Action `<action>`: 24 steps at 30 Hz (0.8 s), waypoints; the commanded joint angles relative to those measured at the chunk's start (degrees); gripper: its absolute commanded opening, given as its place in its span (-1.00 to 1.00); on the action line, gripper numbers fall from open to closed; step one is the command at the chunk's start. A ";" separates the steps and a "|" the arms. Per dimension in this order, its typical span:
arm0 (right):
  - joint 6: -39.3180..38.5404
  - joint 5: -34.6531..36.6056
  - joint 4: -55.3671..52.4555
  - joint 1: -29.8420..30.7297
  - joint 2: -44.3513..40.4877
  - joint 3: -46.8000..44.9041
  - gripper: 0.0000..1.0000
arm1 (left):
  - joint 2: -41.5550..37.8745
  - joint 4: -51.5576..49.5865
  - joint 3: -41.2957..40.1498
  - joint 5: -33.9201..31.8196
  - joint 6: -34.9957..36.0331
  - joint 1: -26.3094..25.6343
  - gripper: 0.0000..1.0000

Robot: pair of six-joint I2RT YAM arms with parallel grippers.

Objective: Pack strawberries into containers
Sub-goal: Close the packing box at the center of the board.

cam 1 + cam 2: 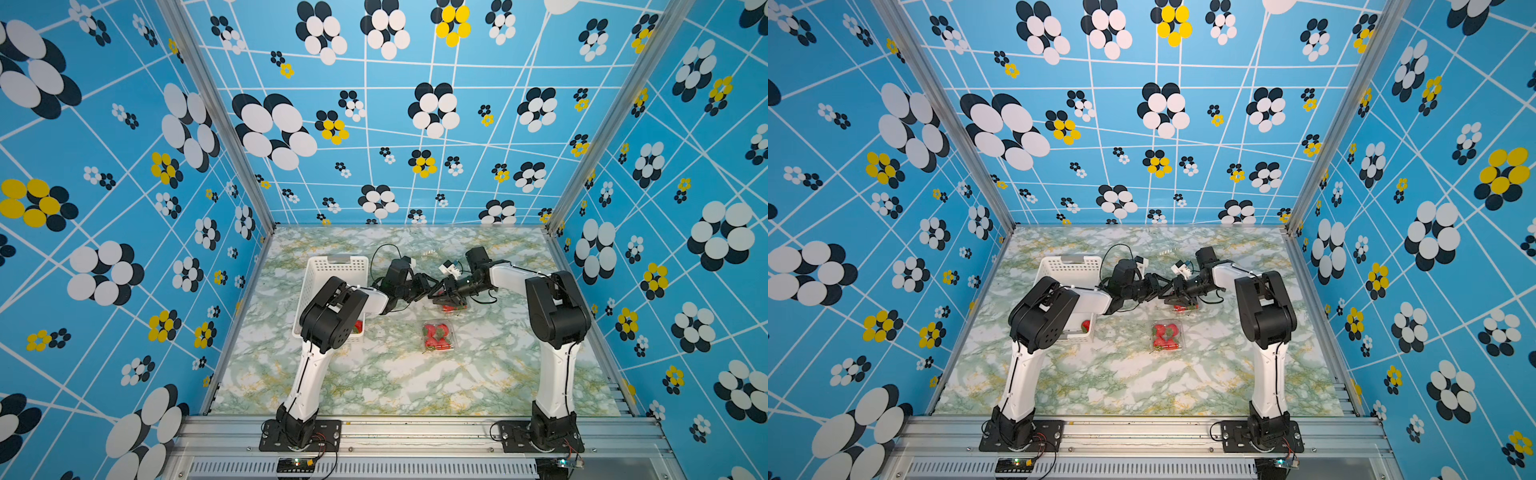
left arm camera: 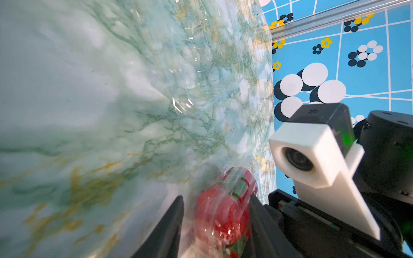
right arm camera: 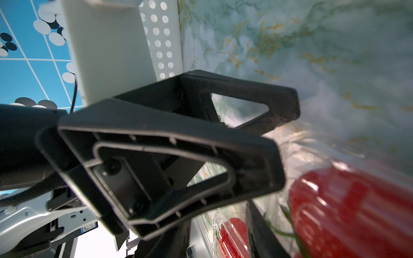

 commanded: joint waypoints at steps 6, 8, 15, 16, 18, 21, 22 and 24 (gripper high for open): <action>-0.96 -0.14 0.49 -0.33 0.94 -0.30 -0.16 | 3.28 -2.44 1.80 4.43 1.15 -2.43 -0.05; -0.95 -0.10 0.47 -0.31 0.95 -0.19 -0.16 | 3.09 -3.23 1.76 4.23 1.62 -2.57 -0.11; -0.78 -0.14 0.58 -0.32 1.15 -0.16 -0.16 | 3.39 -3.38 1.82 4.68 1.47 -2.81 -0.27; -0.75 -0.10 0.58 -0.39 1.06 -0.19 -0.16 | 3.28 -3.38 1.57 4.64 1.47 -2.87 -0.30; -0.80 -0.10 0.60 -0.39 1.05 -0.31 -0.16 | 2.95 -3.29 1.25 4.90 1.34 -2.91 -0.31; -0.79 -0.09 0.76 -0.44 1.11 -0.34 -0.16 | 2.01 -3.70 0.44 4.65 1.60 -3.00 -0.31; -0.76 -0.14 0.76 -0.42 1.15 -0.36 -0.16 | 1.79 -3.73 0.02 4.68 1.65 -3.00 -0.31; -0.66 -0.10 0.93 -0.43 1.19 -0.39 -0.16 | 1.91 -3.47 -0.45 5.07 1.48 -3.15 -0.31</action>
